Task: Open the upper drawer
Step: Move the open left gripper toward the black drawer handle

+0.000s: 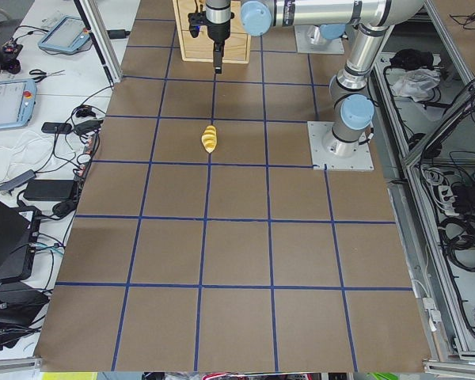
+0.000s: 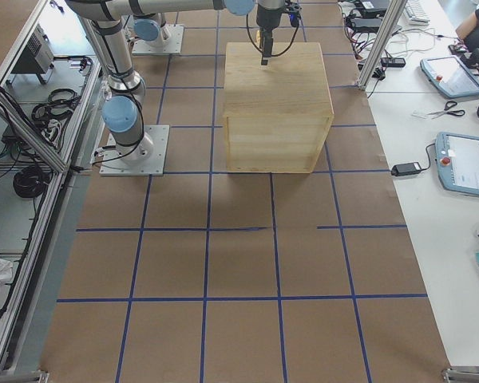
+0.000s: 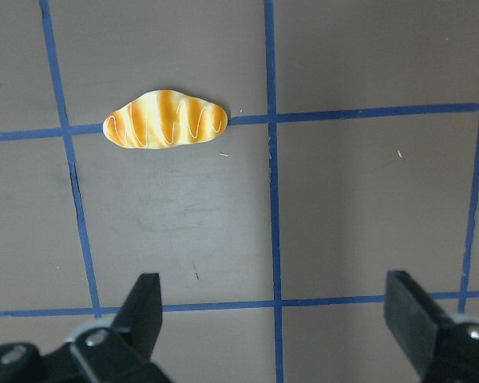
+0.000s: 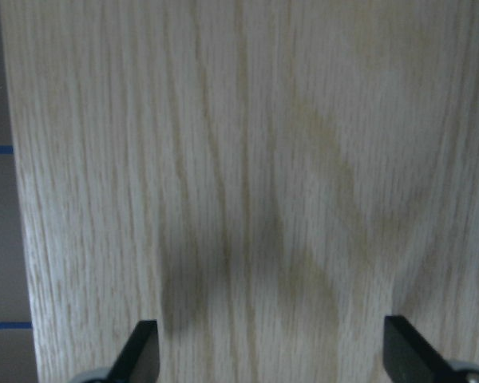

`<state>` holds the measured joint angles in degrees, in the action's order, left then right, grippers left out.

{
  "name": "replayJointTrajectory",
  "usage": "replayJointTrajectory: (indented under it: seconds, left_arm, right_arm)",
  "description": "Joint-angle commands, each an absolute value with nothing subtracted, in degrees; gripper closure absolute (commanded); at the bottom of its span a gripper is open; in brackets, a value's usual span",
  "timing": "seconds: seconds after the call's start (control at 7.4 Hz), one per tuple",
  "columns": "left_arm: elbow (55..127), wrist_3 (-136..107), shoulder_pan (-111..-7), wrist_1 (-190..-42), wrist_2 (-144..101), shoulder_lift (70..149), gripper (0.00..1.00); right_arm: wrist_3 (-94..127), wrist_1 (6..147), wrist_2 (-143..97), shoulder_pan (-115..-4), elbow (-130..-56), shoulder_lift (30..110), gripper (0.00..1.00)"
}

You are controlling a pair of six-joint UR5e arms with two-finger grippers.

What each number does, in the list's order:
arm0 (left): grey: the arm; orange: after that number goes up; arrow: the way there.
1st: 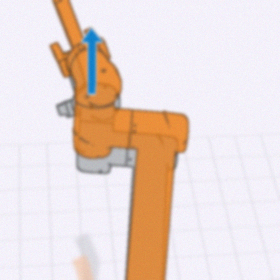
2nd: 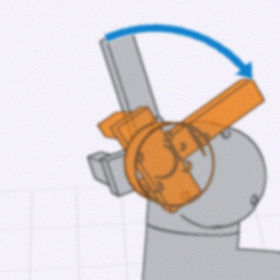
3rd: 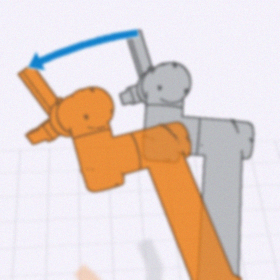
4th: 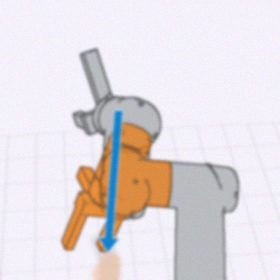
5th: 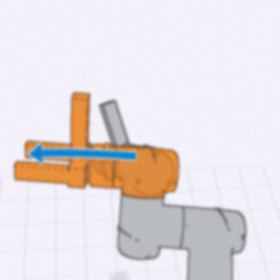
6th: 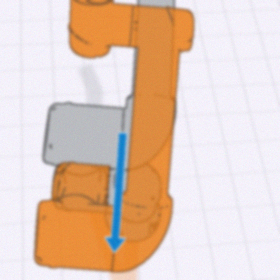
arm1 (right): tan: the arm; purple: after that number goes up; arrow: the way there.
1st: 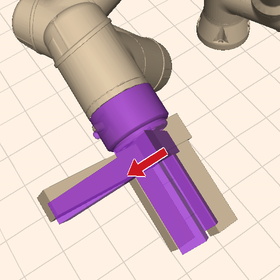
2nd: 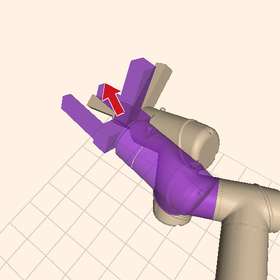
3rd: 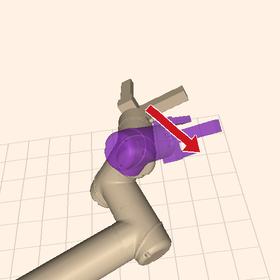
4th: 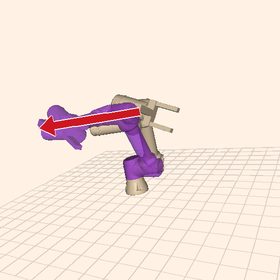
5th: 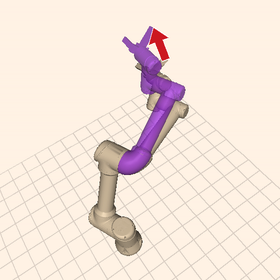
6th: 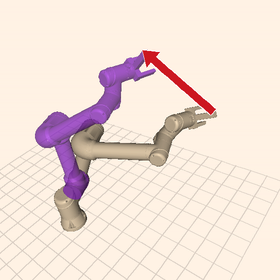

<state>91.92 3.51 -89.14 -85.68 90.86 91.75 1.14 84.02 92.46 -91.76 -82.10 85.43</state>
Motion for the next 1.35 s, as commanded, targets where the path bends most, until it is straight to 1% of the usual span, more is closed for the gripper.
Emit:
replayJointTrajectory:
  seconds: [0.0, 0.54, 1.22]
  left_arm:
    - [91.5, 3.3, -89.6, -85.5, 87.7, 92.0, 0.00]
    - [91.4, -1.0, -93.9, -81.4, 83.6, 93.9, 0.00]
    - [91.1, -7.6, -100.2, -70.9, 76.7, 100.0, 0.00]
  right_arm:
    - [1.1, 84.0, 92.5, -91.8, -82.1, 85.4, 0.00]
    - [1.1, 84.0, 92.5, -91.8, -82.1, 85.4, 0.00]
    - [1.1, 84.0, 92.5, -91.8, -82.1, 85.4, 0.00]
